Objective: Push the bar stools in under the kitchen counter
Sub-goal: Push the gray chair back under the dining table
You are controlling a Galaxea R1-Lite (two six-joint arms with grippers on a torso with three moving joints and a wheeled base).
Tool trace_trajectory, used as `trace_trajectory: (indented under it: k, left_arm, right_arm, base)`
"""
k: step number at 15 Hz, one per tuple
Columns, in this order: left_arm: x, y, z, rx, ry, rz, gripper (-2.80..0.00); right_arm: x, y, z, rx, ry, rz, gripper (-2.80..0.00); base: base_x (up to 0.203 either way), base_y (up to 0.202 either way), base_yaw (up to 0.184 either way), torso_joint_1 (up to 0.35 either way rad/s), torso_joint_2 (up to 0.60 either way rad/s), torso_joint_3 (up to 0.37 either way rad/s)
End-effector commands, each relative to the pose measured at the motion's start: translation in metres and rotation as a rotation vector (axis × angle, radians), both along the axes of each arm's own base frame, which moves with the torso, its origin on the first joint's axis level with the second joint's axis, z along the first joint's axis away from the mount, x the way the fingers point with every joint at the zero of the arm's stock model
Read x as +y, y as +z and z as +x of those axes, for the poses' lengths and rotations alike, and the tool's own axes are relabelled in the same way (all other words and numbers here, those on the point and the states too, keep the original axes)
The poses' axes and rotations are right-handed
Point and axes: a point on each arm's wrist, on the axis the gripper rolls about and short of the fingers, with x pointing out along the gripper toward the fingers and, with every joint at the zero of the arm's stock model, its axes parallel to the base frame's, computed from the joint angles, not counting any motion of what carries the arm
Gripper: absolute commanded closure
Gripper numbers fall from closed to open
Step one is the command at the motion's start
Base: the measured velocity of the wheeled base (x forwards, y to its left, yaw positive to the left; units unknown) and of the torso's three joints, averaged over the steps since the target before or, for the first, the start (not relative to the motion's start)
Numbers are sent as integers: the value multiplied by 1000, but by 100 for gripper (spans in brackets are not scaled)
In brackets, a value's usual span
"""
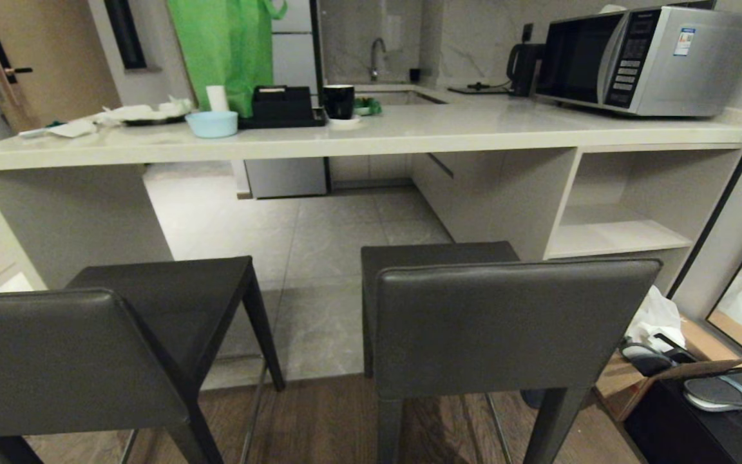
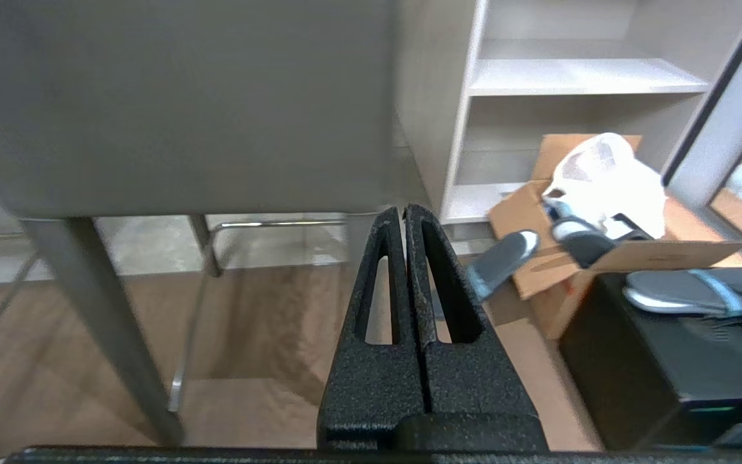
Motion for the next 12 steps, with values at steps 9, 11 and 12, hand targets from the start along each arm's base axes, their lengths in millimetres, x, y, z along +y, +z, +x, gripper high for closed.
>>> trace_trajectory:
  k: [9,11,12]
  left_arm:
    - [0,0,0,2,-3,2,0]
    - [0,0,0,2,-3,2,0]
    - [0,0,0,1,-3,2,0]
  right_arm:
    - [0,0,0,0,1,9,0]
    - [0,0,0,1,1,9,0]
    - [0,0,0,0,1,9,0]
  base:
    - [0,197,-2,2,3,3]
    - [0,200,-1,1,5,7]
    - [0,194,3,1,2,4]
